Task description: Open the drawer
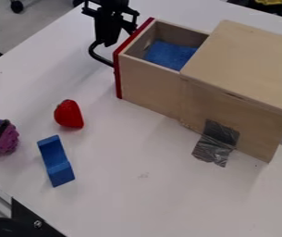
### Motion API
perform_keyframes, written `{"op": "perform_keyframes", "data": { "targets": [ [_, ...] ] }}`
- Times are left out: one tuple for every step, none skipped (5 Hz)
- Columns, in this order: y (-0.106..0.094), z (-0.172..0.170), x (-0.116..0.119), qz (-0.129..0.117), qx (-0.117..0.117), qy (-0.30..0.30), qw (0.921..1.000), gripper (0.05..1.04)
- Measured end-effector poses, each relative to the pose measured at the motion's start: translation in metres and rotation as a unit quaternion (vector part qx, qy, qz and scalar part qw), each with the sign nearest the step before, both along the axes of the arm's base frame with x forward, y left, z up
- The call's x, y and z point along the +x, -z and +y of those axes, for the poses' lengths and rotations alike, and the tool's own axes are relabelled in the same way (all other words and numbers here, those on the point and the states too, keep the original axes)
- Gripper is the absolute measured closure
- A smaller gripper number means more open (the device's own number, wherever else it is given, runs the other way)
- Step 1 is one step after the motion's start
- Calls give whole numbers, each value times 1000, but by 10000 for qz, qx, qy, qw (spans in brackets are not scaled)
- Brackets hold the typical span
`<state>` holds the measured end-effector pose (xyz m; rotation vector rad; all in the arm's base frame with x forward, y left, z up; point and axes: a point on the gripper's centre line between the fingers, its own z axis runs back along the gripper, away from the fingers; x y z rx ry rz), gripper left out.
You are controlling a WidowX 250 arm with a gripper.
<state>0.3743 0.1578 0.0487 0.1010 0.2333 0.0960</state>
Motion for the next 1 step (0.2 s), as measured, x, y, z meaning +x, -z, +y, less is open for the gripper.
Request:
{"op": "perform_keyframes", "data": {
  "targets": [
    [1, 0, 6, -17, -36, 15, 10000, 961]
  ]
}}
